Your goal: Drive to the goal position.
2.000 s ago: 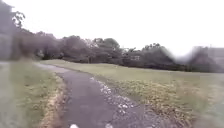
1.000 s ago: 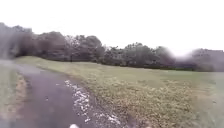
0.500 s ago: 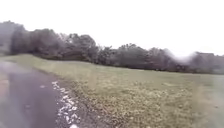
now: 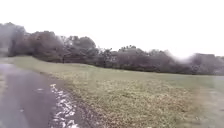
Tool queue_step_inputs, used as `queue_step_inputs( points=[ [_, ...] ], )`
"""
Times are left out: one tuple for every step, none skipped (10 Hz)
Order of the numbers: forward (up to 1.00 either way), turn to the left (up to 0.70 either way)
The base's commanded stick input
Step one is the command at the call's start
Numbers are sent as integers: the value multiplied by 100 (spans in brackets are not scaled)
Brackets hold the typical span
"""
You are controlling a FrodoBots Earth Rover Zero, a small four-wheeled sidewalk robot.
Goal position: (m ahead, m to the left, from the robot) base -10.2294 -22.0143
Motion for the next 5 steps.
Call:
queue_step_inputs(
  points=[
    [-69,34],
    [-69,35],
    [-70,35],
    [-70,35],
    [-69,35]
  ],
)
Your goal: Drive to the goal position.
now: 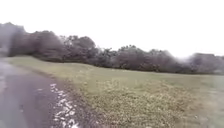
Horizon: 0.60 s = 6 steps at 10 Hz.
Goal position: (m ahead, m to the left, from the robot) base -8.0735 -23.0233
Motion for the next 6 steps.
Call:
queue_step_inputs(
  points=[
    [-69,35],
    [-70,35],
    [-70,35],
    [-70,35],
    [-70,35],
    [-70,35]
  ],
)
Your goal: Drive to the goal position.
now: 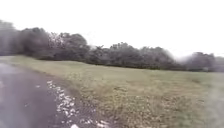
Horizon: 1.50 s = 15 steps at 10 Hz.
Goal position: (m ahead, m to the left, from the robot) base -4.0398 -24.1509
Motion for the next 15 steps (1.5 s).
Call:
queue_step_inputs(
  points=[
    [-70,35],
    [-70,35],
    [-70,35],
    [-70,35],
    [-70,35],
    [-70,35],
    [-70,35],
    [-63,34],
    [-54,32],
    [-7,0],
    [-3,0],
    [0,0],
    [0,0],
    [0,0],
    [0,0]
  ],
)
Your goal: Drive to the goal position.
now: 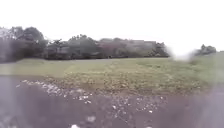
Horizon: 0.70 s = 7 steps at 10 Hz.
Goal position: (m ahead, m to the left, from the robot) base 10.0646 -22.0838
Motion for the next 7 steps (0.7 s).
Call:
queue_step_inputs(
  points=[
    [0,0],
    [0,0],
    [0,0],
    [4,0],
    [4,0],
    [4,0],
    [4,0]
  ],
)
